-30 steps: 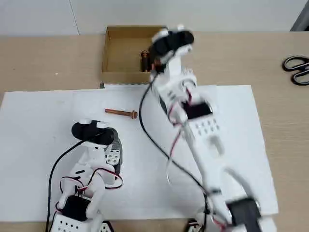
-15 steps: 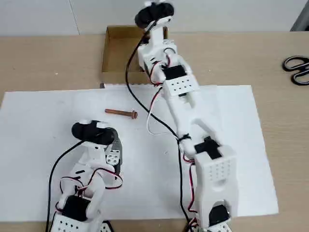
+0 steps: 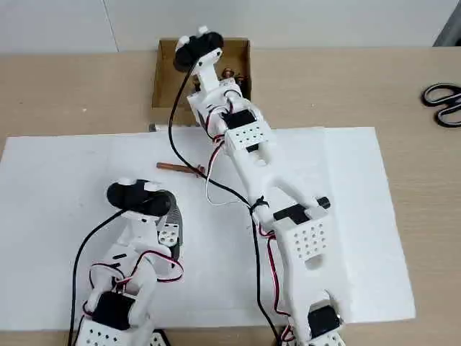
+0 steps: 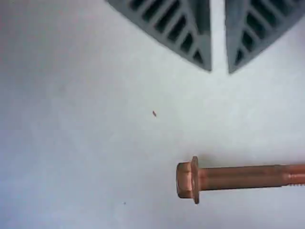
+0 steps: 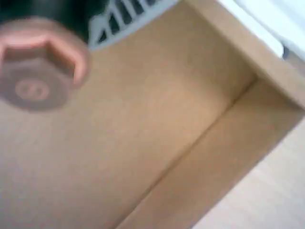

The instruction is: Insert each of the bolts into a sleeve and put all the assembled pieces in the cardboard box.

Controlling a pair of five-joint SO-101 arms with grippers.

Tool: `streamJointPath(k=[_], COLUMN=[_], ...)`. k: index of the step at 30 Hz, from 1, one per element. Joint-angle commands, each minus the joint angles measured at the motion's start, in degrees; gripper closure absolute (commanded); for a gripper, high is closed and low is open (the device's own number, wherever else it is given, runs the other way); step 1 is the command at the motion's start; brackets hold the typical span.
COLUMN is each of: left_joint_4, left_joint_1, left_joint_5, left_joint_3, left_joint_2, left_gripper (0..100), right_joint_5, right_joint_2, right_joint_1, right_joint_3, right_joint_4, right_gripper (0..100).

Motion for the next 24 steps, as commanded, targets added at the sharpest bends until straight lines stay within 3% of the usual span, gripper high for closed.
streamJointPath(k=[1,5,11,20,24], left_joint_4=[0.4,0.4,0.4,0.4,0.4], left_joint_1=[-0.4,-0.4,-0.4,-0.5,-1.5], left_joint_5=[0.0,0.0,0.0,0.0,0.0], left_joint_3=[-0.3,-0.3,-0.3,-0.3,-0.3], left_joint_2=[-0.4,-0.4,-0.4,-0.4,-0.4], left_gripper=[99,99,99,99,99], right_joint_5=[3.7,6.1,10.0,10.3,10.3], right_joint_2=[-1.2,-1.2,-1.6,-1.8,-1.8], right_joint_1=[-1.5,-2.0,-2.3,-2.5,-1.8], right_joint_3=[-4.3,-4.3,-4.3,-9.6,-16.2], right_joint_4=[3.8,8.6,16.5,17.5,24.6], right_gripper=[99.4,96.0,76.0,84.6,88.4])
